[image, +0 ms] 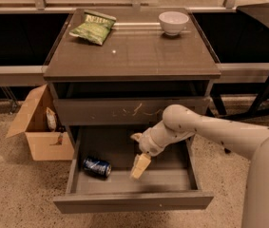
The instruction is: Pick pepsi can from middle drawer and place on counter
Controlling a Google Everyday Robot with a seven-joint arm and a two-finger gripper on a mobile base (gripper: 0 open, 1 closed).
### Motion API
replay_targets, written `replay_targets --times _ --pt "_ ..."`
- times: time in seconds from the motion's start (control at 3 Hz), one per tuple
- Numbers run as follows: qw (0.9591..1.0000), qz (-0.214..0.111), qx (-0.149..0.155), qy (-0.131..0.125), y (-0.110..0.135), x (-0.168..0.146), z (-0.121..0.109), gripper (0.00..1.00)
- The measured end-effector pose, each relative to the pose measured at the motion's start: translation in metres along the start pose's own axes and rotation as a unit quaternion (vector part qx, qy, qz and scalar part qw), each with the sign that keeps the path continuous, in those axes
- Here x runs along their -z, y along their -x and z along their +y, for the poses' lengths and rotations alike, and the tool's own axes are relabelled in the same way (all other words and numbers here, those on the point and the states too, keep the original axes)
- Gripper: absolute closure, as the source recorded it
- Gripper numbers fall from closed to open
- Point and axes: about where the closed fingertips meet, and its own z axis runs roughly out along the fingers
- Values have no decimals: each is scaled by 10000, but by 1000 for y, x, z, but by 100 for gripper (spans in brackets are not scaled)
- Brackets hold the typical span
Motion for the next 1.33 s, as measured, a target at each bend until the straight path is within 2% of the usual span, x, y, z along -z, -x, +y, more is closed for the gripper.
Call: replay_targets --times 0.33,0.67,1.0,1.33 --pt "9997 -128 -43 -208 7 -29 -11 0" --pt "9993 -248 38 -285 30 -60 -19 0" --pt "9994 -219 39 -260 30 -67 -20 0" --pt "9988 -362 44 -325 30 -94 -37 0"
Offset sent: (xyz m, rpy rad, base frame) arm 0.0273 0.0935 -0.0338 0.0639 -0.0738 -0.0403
